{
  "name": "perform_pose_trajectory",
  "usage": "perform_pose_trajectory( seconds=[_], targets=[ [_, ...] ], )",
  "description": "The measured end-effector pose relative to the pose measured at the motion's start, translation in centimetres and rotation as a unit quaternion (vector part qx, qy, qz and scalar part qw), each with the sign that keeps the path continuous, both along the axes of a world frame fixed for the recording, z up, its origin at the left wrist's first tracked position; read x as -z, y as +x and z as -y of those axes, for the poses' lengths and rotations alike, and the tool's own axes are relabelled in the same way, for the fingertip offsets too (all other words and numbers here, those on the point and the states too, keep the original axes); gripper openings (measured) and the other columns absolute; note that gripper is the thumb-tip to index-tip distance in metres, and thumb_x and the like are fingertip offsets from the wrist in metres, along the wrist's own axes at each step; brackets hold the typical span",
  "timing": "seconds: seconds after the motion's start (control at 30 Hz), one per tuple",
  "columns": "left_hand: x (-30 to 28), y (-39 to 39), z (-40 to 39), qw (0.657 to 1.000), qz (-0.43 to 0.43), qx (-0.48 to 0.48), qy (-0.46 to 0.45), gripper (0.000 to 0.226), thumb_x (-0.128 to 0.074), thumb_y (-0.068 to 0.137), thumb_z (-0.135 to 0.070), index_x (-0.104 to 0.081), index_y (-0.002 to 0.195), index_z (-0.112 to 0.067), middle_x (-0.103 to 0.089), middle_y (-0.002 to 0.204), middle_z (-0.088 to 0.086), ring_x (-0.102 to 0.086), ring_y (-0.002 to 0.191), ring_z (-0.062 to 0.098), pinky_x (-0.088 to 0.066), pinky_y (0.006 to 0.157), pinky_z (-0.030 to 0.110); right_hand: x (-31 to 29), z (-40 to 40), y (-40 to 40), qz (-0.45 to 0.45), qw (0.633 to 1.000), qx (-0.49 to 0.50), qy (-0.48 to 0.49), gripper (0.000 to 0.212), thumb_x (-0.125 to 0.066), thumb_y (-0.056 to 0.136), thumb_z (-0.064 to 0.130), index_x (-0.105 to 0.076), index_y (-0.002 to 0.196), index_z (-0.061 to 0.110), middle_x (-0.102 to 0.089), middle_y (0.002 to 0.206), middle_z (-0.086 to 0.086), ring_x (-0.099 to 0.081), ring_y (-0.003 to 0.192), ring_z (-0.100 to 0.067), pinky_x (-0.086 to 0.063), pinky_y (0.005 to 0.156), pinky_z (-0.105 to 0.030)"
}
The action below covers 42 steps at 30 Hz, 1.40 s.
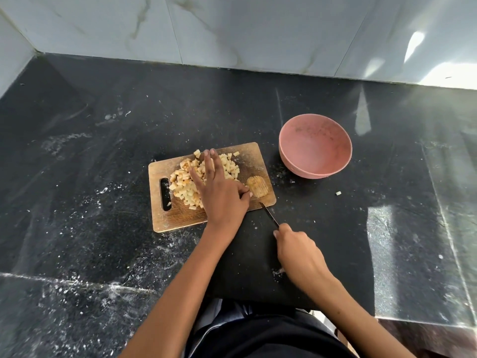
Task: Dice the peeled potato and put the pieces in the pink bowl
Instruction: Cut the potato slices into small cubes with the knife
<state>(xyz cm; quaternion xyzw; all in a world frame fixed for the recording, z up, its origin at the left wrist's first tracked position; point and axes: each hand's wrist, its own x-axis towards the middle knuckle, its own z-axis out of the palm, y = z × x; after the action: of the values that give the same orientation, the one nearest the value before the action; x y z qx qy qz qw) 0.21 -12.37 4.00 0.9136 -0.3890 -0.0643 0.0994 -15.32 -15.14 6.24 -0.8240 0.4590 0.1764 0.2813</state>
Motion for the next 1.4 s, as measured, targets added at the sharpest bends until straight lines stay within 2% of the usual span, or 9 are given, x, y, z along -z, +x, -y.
perform_pose_trajectory(
  seconds=[0.1, 0.2, 0.37, 0.57, 1.0, 1.1, 1.17, 1.23, 1.4],
  targets=[
    [-0.4, 0.5, 0.4, 0.995, 0.057, 0.075, -0.019, 0.013, -0.073, 0.081, -0.034, -0.073, 0.093, -0.032, -0.011, 0.160, 0.011, 0.000, 0.149, 0.029, 0.031, 0.107, 0.044, 0.2, 0.7, -1.1, 0.074, 0.996, 0.042, 0.010, 0.029, -0.030, 0.103, 0.034, -0.038, 0.085, 0.013, -0.057, 0.081, -0.009, -0.057, 0.079, -0.034, -0.041, 0.065, -0.037],
    [-0.5, 2.0, 1.4, 0.969, 0.026, 0.239, -0.053, 0.030, -0.074, 0.082, -0.015, -0.071, 0.110, -0.025, -0.036, 0.151, 0.006, -0.029, 0.143, 0.022, 0.007, 0.118, 0.039, 0.9, 1.6, -2.2, 0.099, 0.992, 0.076, -0.003, 0.031, -0.031, 0.103, 0.034, -0.041, 0.081, 0.015, -0.052, 0.072, -0.001, -0.051, 0.069, -0.027, -0.039, 0.063, -0.036],
    [-0.5, 4.6, 3.2, 0.896, -0.019, 0.434, 0.090, 0.036, -0.051, 0.099, -0.014, -0.055, 0.132, -0.029, -0.042, 0.145, -0.010, -0.038, 0.137, 0.011, -0.021, 0.119, 0.032, 1.5, 2.3, -2.8, 0.107, 0.989, 0.101, -0.009, 0.032, -0.032, 0.103, 0.033, -0.047, 0.083, 0.013, -0.057, 0.077, -0.005, -0.054, 0.072, -0.027, -0.036, 0.063, -0.034],
    [-1.4, 5.3, 3.6, 0.912, -0.118, 0.388, 0.060, 0.029, -0.061, 0.092, -0.022, -0.065, 0.121, -0.021, -0.067, 0.119, -0.006, -0.061, 0.115, 0.013, -0.034, 0.111, 0.029, 1.6, 2.3, -2.7, 0.121, 0.986, 0.115, 0.011, 0.033, -0.033, 0.103, 0.033, -0.049, 0.082, 0.012, -0.058, 0.078, -0.004, -0.054, 0.069, -0.020, -0.038, 0.062, -0.033],
    [1.2, 0.8, 1.6, 0.981, -0.071, 0.166, -0.068, 0.024, -0.052, 0.099, -0.019, -0.072, 0.113, -0.014, -0.073, 0.095, 0.009, -0.068, 0.090, 0.026, -0.051, 0.087, 0.037, 1.5, 3.0, -1.7, 0.139, 0.983, 0.116, 0.016, 0.032, -0.040, 0.100, 0.039, -0.045, 0.082, 0.013, -0.055, 0.073, -0.001, -0.054, 0.066, -0.018, -0.041, 0.058, -0.034],
    [1.8, 0.0, 1.4, 0.987, -0.041, 0.133, -0.075, 0.027, -0.049, 0.101, -0.020, -0.070, 0.117, -0.019, -0.073, 0.101, 0.006, -0.065, 0.102, 0.024, -0.045, 0.100, 0.034, 1.0, 3.4, -0.2, 0.185, 0.976, 0.109, -0.019, 0.029, -0.051, 0.096, 0.040, -0.046, 0.088, 0.013, -0.055, 0.071, 0.004, -0.056, 0.064, -0.016, -0.044, 0.058, -0.034],
    [1.7, 0.3, 1.1, 0.983, -0.037, 0.147, -0.102, 0.021, -0.058, 0.095, -0.020, -0.071, 0.112, -0.021, -0.068, 0.118, 0.003, -0.057, 0.121, 0.020, -0.015, 0.118, 0.033, 1.1, 4.1, 0.9, 0.220, 0.969, 0.101, -0.057, 0.024, -0.060, 0.093, 0.033, -0.046, 0.089, 0.013, -0.054, 0.070, 0.007, -0.053, 0.063, -0.013, -0.040, 0.059, -0.032],
    [1.3, 1.0, 0.6, 0.979, -0.029, 0.167, -0.117, 0.021, -0.065, 0.089, -0.026, -0.071, 0.109, -0.024, -0.053, 0.138, -0.001, -0.038, 0.138, 0.018, 0.008, 0.117, 0.033, 1.5, 4.8, 2.1, 0.258, 0.958, 0.098, -0.077, 0.022, -0.064, 0.089, 0.021, -0.043, 0.086, 0.016, -0.057, 0.075, 0.006, -0.055, 0.067, -0.015, -0.038, 0.060, -0.032],
    [1.1, 2.3, -0.3, 0.976, -0.038, 0.186, -0.109, 0.029, -0.075, 0.080, -0.031, -0.071, 0.109, -0.028, -0.053, 0.138, -0.002, -0.034, 0.141, 0.020, 0.013, 0.116, 0.037, 2.3, 6.4, 4.5, 0.298, 0.950, 0.036, -0.082, 0.023, -0.063, 0.084, 0.004, -0.042, 0.085, 0.011, -0.061, 0.089, -0.004, -0.057, 0.083, -0.026, -0.047, 0.071, -0.044]
  ],
)
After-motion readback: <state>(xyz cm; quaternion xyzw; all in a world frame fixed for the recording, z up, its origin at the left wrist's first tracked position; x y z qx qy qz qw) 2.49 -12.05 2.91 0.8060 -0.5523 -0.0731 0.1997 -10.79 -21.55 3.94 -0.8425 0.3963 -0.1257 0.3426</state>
